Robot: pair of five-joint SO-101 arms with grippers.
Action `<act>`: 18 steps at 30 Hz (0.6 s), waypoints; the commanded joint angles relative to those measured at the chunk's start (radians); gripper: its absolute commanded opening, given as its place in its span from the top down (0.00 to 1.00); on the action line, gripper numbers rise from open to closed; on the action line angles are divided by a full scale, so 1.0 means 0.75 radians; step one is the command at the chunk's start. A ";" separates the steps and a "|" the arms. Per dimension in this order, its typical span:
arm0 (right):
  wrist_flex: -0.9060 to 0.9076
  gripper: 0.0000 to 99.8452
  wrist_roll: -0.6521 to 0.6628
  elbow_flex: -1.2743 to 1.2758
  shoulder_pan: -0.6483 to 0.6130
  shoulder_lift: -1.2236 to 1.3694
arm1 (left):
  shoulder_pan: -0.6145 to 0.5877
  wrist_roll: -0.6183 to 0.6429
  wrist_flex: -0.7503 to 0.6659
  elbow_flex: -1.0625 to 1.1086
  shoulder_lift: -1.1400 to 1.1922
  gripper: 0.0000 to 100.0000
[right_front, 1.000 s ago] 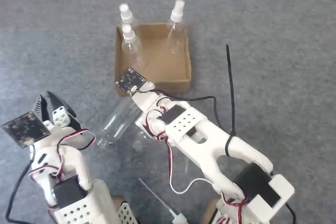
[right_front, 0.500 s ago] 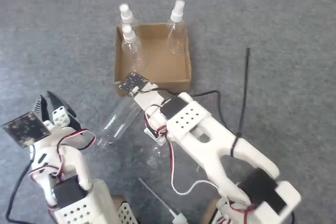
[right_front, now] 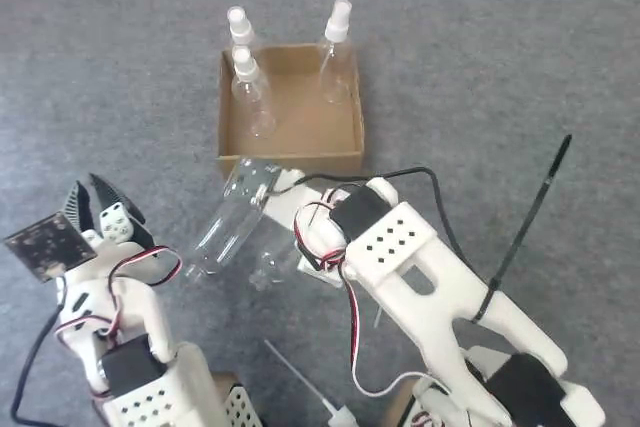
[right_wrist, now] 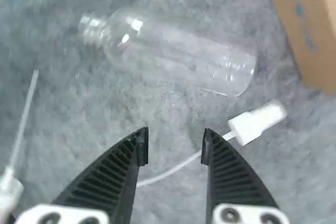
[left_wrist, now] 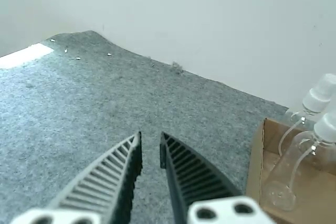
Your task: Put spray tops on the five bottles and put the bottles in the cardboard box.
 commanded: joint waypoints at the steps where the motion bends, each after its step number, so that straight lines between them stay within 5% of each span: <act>1: 0.013 0.86 0.256 -0.068 0.009 -0.091 | -0.010 0.014 -0.047 -0.017 -0.020 0.95; 14: -0.165 0.86 0.522 0.002 -0.052 -0.079 | -0.012 0.014 -0.047 -0.019 -0.020 0.95; 18: -0.244 0.75 0.622 0.125 -0.109 -0.079 | -0.012 0.014 -0.047 -0.021 -0.020 0.95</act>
